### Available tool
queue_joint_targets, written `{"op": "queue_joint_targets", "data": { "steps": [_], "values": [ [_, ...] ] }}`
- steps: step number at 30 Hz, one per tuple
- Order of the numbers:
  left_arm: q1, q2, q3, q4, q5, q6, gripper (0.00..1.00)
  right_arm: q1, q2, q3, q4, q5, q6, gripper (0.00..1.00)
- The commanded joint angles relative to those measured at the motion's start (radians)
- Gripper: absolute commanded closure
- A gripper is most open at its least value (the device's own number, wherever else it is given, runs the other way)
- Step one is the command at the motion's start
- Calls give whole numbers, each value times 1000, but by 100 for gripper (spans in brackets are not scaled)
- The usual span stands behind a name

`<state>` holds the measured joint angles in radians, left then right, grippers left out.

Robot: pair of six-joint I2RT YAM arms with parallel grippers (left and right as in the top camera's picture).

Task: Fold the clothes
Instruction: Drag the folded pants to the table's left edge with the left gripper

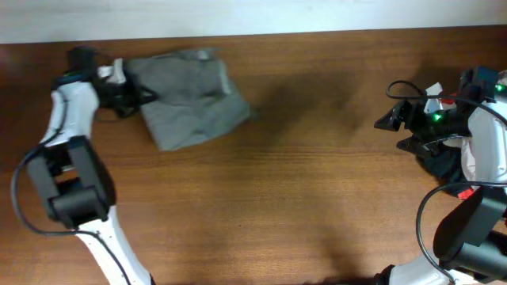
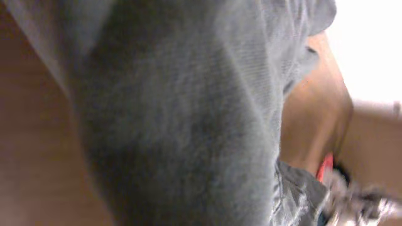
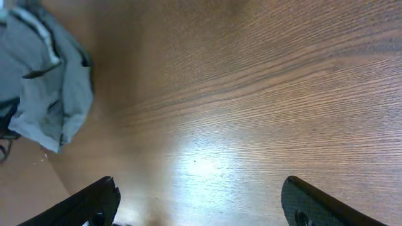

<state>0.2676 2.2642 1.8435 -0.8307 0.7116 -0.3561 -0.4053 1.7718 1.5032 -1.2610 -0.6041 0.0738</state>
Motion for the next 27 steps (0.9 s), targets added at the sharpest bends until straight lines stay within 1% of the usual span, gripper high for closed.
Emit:
{"op": "queue_joint_targets", "data": {
  "steps": [1,4,8,14,17,22,26,27],
  "values": [
    [79,-41,17,-42,-97,-77,99,-1,-23,18,-3,-9,-15,13],
    [130,-41,17,-96,-209,-77,99,-1,-23,18,-3,-9,-15,13],
    [207,-41,17,-140,-315,-76,100,-1,-23,18,-6,-9,-15,12],
    [353,-41,13,-148,-335,-78,100,-1,-23,18,-7,-9,-18,13],
    [402,-41,-2,-193,-360,-159,100,-1,-23,18,-7,-9,-18,13],
    [445,-41,-13,-271,-449,-228,100,-1,-23,18,-8,-9,-18,13],
    [455,-41,-13,-315,-440,-250,99,-1,-23,18,-4,-9,-18,12],
    [455,-41,-13,-328,-437,-250,97,-1,-23,18,-3,-9,-18,12]
  ]
}}
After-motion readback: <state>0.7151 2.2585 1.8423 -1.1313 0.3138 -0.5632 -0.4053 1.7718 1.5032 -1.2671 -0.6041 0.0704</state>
